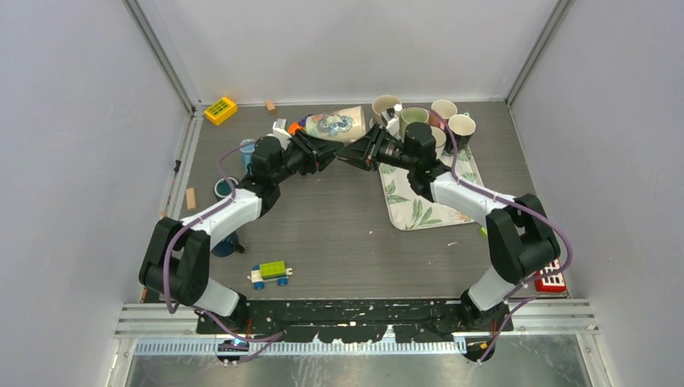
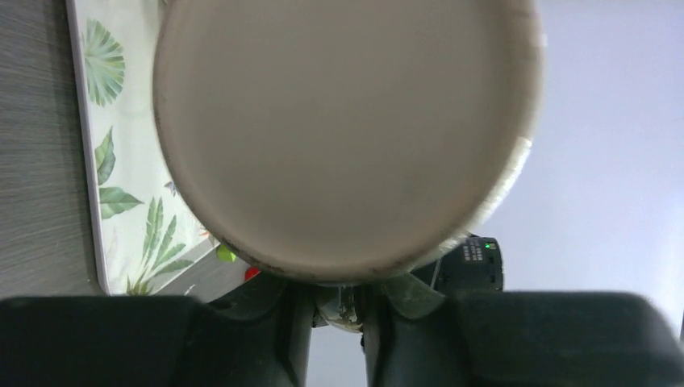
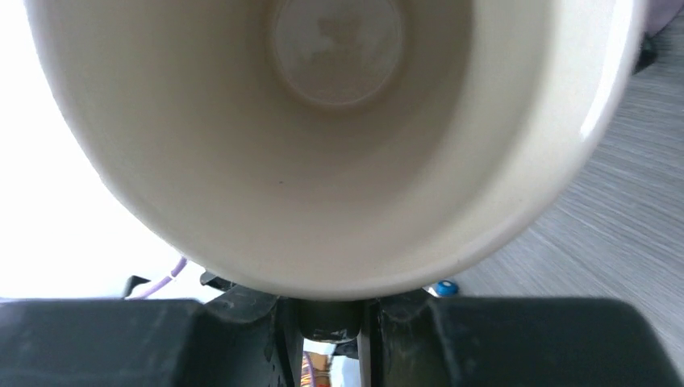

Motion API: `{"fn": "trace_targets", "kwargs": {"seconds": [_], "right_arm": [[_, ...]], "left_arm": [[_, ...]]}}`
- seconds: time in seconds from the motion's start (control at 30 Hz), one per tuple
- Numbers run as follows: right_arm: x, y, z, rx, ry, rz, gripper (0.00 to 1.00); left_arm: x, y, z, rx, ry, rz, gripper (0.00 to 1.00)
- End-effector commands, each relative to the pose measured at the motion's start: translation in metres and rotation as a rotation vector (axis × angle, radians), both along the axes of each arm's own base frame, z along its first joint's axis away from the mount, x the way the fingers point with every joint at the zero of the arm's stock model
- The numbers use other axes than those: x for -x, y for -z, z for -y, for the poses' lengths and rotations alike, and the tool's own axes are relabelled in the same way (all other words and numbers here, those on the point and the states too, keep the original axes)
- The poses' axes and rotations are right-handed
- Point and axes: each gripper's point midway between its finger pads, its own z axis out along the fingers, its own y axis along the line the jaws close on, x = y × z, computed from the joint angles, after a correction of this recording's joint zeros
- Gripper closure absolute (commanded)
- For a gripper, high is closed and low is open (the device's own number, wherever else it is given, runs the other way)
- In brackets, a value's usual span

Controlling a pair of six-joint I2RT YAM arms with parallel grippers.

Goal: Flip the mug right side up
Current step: Turn over the cup at the center of the board.

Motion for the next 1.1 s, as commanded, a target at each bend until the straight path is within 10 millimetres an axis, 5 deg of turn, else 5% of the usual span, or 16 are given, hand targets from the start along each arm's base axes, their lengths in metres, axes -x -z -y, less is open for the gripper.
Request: {"fn": "trace_targets", "kwargs": {"seconds": [0.0, 0.33, 1.07], "right_arm": [[0.006, -0.039, 0.006, 0.096, 0.055, 0.209, 0.99], [0.003, -0.002, 0.038, 0.416, 0.17, 0.199, 0.99], [-0.002, 0.018, 0.066, 0.591, 0.271, 0.171, 0.99]], "left_arm": [[0.012, -0.035, 0.014, 0.052, 0.087, 0.167, 0.66], [0.011, 0.002, 0.019, 0.023, 0.12, 0.114, 0.36], [0.031, 0.071, 0.006, -0.24, 0.149, -0.01, 0.2]]}}
